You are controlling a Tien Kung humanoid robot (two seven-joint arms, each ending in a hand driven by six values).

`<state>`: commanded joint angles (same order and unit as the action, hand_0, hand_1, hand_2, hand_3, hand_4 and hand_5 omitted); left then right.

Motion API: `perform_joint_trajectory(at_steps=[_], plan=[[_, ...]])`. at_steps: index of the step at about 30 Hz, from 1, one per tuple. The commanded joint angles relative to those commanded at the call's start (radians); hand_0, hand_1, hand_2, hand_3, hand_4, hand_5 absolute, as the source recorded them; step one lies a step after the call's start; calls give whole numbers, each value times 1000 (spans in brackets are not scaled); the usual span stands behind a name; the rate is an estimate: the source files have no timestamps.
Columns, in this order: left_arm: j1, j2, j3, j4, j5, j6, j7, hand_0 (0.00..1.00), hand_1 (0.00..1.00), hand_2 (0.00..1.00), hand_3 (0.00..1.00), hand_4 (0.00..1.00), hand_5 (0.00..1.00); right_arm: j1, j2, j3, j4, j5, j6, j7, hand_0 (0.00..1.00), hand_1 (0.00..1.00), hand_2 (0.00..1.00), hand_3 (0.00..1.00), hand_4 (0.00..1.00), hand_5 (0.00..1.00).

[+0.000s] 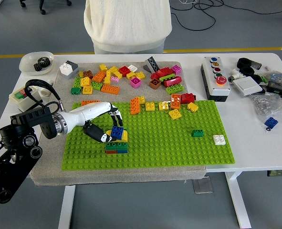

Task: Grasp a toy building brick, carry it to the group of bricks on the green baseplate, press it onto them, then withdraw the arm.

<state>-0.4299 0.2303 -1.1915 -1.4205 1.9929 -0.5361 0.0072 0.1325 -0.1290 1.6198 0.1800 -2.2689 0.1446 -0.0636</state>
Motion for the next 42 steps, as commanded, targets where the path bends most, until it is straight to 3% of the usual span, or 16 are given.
perform_joint_trajectory(at_steps=[15,22,42], plan=[[-3,-4,-3,10,9,1,0,998,729,505,537,790,46,0,0,0,0,0,0,0,749,652,729,632,896,484],[-2,-5,-2,21,14,0,-2,998,731,503,534,801,99,0,0,-1,0,0,0,1,749,653,728,630,895,484],[-4,-5,-4,33,17,0,-6,998,736,504,536,809,113,-1,0,-4,0,0,2,2,750,653,727,630,895,486]])
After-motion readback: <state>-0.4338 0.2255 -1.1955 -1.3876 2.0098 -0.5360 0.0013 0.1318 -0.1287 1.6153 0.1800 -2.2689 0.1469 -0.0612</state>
